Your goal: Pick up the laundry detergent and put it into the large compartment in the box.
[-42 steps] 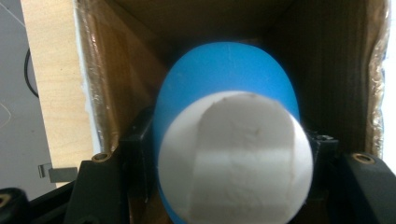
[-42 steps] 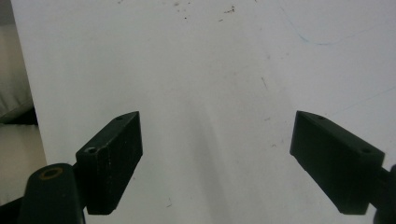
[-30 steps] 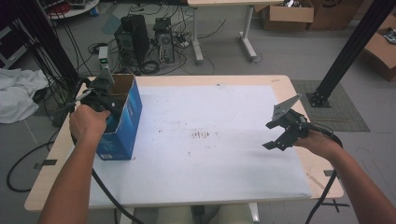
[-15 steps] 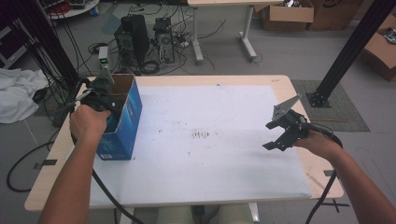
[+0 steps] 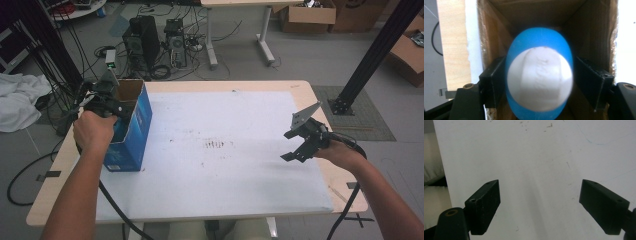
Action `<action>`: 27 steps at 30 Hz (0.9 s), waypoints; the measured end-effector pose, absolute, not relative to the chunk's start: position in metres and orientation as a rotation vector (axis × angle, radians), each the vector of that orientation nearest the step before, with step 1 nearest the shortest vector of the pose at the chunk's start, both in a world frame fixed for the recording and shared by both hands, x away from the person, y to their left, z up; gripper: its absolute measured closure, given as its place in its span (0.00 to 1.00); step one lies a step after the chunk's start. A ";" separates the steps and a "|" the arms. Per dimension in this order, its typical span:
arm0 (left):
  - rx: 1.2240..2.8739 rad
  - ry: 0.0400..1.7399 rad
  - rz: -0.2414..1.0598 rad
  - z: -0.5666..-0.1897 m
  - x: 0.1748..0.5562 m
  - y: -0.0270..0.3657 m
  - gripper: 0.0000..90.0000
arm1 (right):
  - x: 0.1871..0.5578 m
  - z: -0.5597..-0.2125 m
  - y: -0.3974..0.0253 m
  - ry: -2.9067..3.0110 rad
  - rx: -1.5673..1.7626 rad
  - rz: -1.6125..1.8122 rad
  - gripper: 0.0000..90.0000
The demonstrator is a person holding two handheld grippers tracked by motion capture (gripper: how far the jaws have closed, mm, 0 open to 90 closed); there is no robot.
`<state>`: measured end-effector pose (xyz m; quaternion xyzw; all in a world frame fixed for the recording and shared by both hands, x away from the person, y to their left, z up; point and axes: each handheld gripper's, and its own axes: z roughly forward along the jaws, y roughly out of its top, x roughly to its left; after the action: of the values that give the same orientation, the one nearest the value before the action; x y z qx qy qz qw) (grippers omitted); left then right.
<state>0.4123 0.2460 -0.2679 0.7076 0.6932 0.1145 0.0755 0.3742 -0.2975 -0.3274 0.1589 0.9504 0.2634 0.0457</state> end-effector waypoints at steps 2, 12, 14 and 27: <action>2.113 2.074 0.350 -0.263 0.412 0.247 0.32 | 0.373 -0.327 -0.299 2.899 0.489 0.806 0.19; 2.082 2.047 0.363 -0.253 0.408 0.246 0.32 | 0.372 -0.325 -0.298 2.895 0.480 0.810 0.19; 2.080 2.046 0.370 -0.250 0.407 0.247 0.31 | 0.371 -0.324 -0.297 2.897 0.479 0.807 0.19; 2.067 2.029 0.406 -0.233 0.401 0.247 0.24 | 0.369 -0.322 -0.297 2.893 0.479 0.817 0.19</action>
<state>0.4014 0.2475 -0.2331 0.7026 0.6896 0.1381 0.1083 0.3694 -0.2970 -0.3221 0.1572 0.9493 0.2679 0.0486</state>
